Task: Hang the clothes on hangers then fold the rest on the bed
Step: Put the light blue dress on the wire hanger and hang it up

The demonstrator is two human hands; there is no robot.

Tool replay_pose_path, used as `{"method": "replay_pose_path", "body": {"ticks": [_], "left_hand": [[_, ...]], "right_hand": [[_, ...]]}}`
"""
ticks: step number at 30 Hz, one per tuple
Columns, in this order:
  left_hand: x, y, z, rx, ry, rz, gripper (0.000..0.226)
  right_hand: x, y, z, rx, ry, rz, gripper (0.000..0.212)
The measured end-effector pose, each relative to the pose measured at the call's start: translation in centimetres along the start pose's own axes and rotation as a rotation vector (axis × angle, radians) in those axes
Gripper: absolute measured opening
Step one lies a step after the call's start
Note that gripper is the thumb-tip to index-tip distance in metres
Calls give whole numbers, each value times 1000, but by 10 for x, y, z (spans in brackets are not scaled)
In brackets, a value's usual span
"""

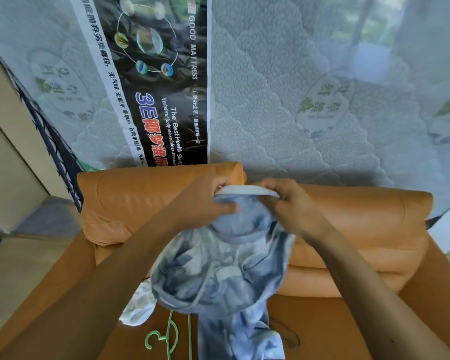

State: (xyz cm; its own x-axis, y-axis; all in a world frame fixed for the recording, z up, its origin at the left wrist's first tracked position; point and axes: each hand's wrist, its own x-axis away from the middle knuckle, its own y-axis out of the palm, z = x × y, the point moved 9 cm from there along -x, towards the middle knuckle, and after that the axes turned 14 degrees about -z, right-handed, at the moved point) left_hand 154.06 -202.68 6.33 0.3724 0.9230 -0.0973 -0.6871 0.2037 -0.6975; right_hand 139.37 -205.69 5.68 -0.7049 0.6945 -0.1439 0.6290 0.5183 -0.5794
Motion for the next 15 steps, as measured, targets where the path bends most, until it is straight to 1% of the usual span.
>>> {"method": "replay_pose_path", "body": {"ticks": [1,3,4,7,10,12,13,14,15], "left_hand": [[6,-1,-5,-64,-10,7,33],[17,-2,-18,-179,-30,48,10],[22,-2,-26,-203,-66,71,8],[38,-2,-58,-251,-199,118,12],[53,-9,-74,-277,-283,217,23],[63,-17,-70,-319,-302,336,32],[70,-22,-63,-322,-293,428,31],[77,-28,-55,-311,-267,520,26],[81,-31,-48,-292,-242,573,19]], "right_hand": [[1,-5,-1,-5,-11,18,22],[0,-13,-2,-54,0,61,22],[0,-18,-2,-98,3,86,26],[-1,-30,1,-237,41,160,35],[-2,-34,3,-303,77,163,40],[-3,-33,5,-326,106,156,41],[-4,-32,5,-334,118,145,37],[-5,-32,5,-340,119,136,31],[-6,-33,3,-338,109,134,28]]}}
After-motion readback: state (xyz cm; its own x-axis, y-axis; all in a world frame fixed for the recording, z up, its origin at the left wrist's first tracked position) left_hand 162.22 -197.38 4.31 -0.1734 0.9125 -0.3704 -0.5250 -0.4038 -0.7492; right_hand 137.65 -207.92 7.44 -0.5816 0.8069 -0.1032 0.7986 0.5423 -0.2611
